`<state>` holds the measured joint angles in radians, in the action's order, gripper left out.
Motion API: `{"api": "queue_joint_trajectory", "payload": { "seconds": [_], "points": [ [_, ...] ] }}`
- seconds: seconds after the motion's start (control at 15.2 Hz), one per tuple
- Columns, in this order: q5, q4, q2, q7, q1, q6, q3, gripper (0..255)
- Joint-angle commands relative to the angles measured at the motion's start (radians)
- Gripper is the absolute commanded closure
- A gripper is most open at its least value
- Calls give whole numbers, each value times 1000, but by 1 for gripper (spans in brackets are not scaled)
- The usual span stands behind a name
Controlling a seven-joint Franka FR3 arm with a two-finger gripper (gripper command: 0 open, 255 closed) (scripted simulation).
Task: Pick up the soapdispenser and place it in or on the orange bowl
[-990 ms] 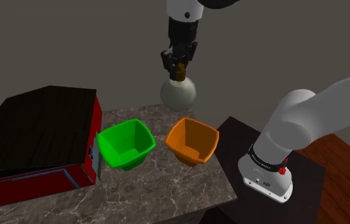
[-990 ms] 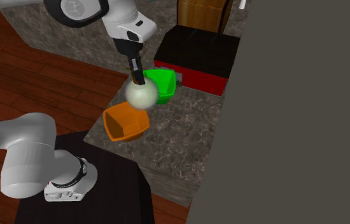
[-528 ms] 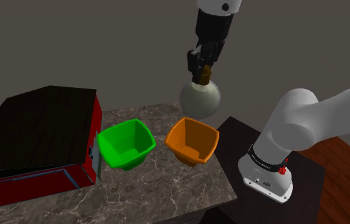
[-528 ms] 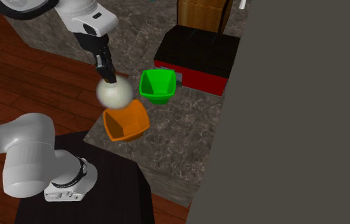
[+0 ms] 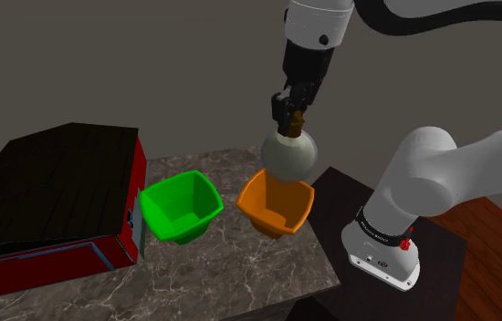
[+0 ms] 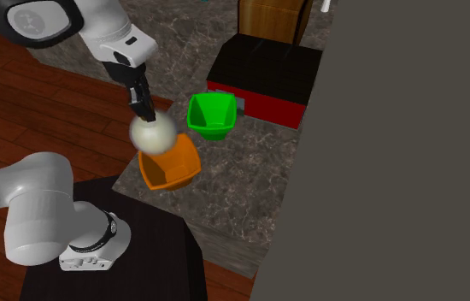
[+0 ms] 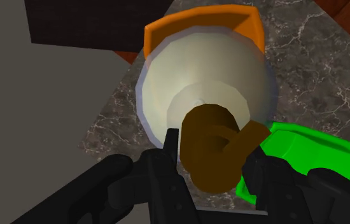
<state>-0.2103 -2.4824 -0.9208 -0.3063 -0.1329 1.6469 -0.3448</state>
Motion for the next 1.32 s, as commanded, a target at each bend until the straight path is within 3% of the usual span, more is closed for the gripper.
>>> {"api": "queue_joint_trajectory", "payload": {
  "seconds": [0.0,0.99,1.25],
  "points": [
    [-6,-32,-8,0,-4,25,-5,255],
    [-58,-237,-19,-2,-30,218,-59,255],
    [-58,-237,-19,-2,-30,218,-59,255]
  ]
}}
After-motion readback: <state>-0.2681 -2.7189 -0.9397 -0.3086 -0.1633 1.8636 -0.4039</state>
